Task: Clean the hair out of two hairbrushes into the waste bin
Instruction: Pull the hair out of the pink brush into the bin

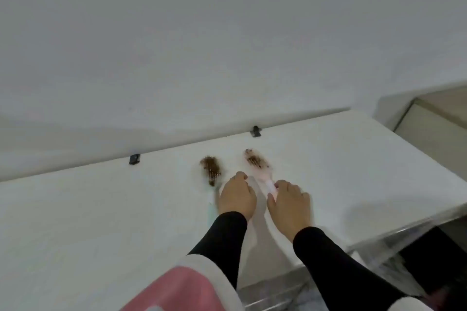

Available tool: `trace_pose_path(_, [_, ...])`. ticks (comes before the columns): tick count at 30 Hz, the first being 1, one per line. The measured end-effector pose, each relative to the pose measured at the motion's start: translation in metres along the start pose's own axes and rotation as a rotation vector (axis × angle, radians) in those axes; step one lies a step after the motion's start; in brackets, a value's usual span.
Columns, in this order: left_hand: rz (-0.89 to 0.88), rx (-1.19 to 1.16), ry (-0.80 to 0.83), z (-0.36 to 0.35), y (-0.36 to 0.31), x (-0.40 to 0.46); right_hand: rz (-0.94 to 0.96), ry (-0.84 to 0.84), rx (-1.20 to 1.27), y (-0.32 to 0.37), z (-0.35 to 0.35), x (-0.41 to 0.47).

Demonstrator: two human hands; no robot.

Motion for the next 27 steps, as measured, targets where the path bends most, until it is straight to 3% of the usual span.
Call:
trace_pose_path(7, [0.202, -0.662, 0.165, -0.022, -0.047, -0.010, -0.004, -0.044, 0.406, -0.036, 0.023, -0.020])
trace_pose_path(17, [0.051, -0.708, 0.211, -0.085, -0.142, -0.088, -0.082, -0.209, 0.577, -0.186, 0.075, -0.076])
trace_pose_path(27, [-0.005, -0.754, 0.547, -0.149, -0.205, -0.222, -0.142, -0.257, 0.904, -0.318, 0.139, -0.113])
Point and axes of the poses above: each hand's wrist, its own x-axis towards the middle knuckle, its own z-axis out of the back of the hand, y = z × x, the point moved 2 cm from there along x, towards the middle knuckle, and after that the axes turned 2 degrees about -y, right-handed, at the moved point
